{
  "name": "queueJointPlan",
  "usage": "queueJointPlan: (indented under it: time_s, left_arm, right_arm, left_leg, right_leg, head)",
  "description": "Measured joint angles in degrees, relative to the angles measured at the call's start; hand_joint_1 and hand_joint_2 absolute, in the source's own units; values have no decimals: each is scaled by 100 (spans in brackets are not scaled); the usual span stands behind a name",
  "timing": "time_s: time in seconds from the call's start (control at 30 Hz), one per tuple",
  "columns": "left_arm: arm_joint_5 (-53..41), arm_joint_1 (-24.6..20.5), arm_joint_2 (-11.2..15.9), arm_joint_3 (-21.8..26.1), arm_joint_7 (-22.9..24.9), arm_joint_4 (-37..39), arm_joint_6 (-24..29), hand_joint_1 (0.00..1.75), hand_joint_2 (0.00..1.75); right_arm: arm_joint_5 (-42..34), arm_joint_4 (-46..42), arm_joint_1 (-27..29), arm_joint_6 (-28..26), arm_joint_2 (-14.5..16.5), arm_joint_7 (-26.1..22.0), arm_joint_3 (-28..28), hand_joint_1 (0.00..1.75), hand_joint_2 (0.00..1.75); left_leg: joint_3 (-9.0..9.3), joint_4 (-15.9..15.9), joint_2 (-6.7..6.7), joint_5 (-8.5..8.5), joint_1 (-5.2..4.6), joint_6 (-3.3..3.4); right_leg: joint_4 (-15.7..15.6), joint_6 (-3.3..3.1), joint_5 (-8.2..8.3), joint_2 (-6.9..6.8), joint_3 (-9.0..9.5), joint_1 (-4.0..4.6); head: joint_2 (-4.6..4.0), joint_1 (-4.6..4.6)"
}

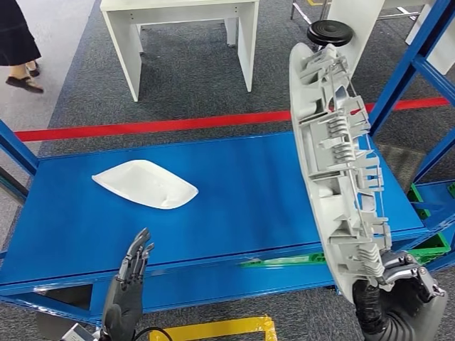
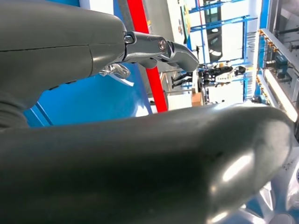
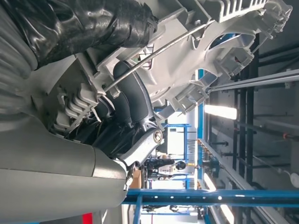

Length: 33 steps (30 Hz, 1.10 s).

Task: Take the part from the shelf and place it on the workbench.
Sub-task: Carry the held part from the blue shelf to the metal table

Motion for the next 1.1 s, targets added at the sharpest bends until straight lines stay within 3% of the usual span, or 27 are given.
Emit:
queueJointPlan:
  time_s: [0.23, 0.33, 0.4, 0.47, 0.5, 0.53, 0.57, 0.67, 0.73, 0.8, 0.87, 0.9, 1.0, 1.03, 1.07, 1.1]
  left_arm:
    - [-3, -1, 2, 2, -14, 0, -2, 0, 0]
    - [-11, -4, -6, 1, -19, -2, -2, 0, 0]
    - [-20, -10, -19, 1, -26, -2, -2, 0, 0]
    - [-25, -11, -26, 2, -30, -2, -2, 0, 0]
    - [-27, -10, -26, 2, -30, -2, -2, 0, 0]
    - [-27, -9, -26, 2, -30, -2, -2, 0, 0]
    - [-27, -10, -27, 2, -30, -2, -2, 0, 0]
    - [-27, -10, -28, 4, -30, -2, -2, 0, 0]
    - [-28, -11, -28, 7, -33, -2, -2, 0, 0]
    - [-28, -12, -28, 6, -37, -2, 0, 0, 0]
    - [-28, -14, -27, 6, -39, -2, 2, 0, 0]
    - [-28, -14, -26, 7, -42, -2, 3, 0, 0]
    - [-28, -10, -26, 7, -55, -2, 3, 0, 0]
    - [-28, -7, -26, 7, -61, -2, 3, 0, 0]
    - [-28, -6, -25, 7, -68, -2, 3, 0, 0]
    - [-28, -5, -25, 7, -75, -2, 3, 0, 0]
  right_arm:
    - [73, 0, 25, -8, 79, 0, -77, 175, 175]
    - [108, -1, 34, -33, 104, 0, -104, 175, 175]
    - [133, -1, 36, -70, 107, -1, -113, 175, 175]
    - [155, 2, 35, -114, 107, -1, -116, 175, 175]
    - [165, 4, 36, -137, 107, -1, -118, 175, 175]
    - [173, 7, 39, -154, 107, 1, -119, 175, 175]
    - [180, 10, 41, -167, 107, 2, -121, 175, 175]
    - [203, 20, 30, -202, 107, 0, -122, 175, 175]
    - [230, 28, 29, -236, 107, -1, -120, 175, 175]
    - [271, 33, 40, -312, 107, 3, -115, 175, 175]
    - [313, 35, 42, -410, 107, 5, -105, 175, 175]
    - [331, 36, 40, -456, 107, 3, -99, 175, 175]
    - [361, 55, 40, -615, 103, 2, -61, 175, 175]
    - [363, 68, 43, -670, 101, 4, -47, 175, 175]
    - [364, 79, 44, -711, 99, 5, -34, 175, 175]
    - [367, 87, 45, -741, 97, 6, -23, 175, 175]
  left_leg:
    - [-7, 32, -1, -13, -34, 48]
    - [34, -91, 15, 62, -12, 125]
    - [74, -206, 39, 131, 29, 181]
    - [71, -222, 61, 146, 32, 198]
    - [66, -216, 69, 143, 35, 194]
    - [64, -206, 76, 136, 41, 184]
    - [65, -188, 79, 123, 55, 164]
    - [52, -72, 73, 45, 91, 38]
    - [20, -7, 69, 19, 75, -52]
    - [5, 7, 69, 25, 76, -106]
    - [-45, 140, 68, -96, 91, -146]
    - [-134, 358, 67, -244, 94, -164]
    - [-602, 1450, 66, -762, 92, -173]
    - [-684, 1641, 65, -791, 86, -155]
    - [-666, 1607, 64, -703, 75, -125]
    - [-545, 1349, 62, -519, 59, -80]
  right_leg:
    - [-14, 42, 18, 1, 1, -33]
    - [-6, 91, -8, -6, -13, -41]
    - [331, 126, -239, -54, -174, -40]
    - [1061, 175, -595, -106, -507, -68]
    - [1370, 201, -697, -120, -648, -90]
    - [1501, 226, -698, -129, -706, -111]
    - [1388, 249, -581, -138, -644, -132]
    - [335, 306, -133, -177, -86, -175]
    - [74, 246, -124, -170, 56, -163]
    - [86, 136, -109, -153, 37, -152]
    - [80, 56, -94, -153, 30, -155]
    - [72, 21, -86, -156, 27, -156]
    - [72, -31, -79, -159, 10, -118]
    - [73, -38, -79, -157, 9, -101]
    - [73, -43, -78, -152, 12, -84]
    - [73, -47, -79, -143, 20, -67]
  head:
    - [0, -2]
    - [0, 0]
    - [0, 42]
    - [0, 97]
    - [0, 113]
    - [0, 120]
    - [0, 121]
    - [0, 149]
    - [0, 159]
    - [0, 134]
    - [0, 104]
    - [0, 80]
    - [0, -5]
    - [0, -18]
    - [0, -27]
    - [0, -34]
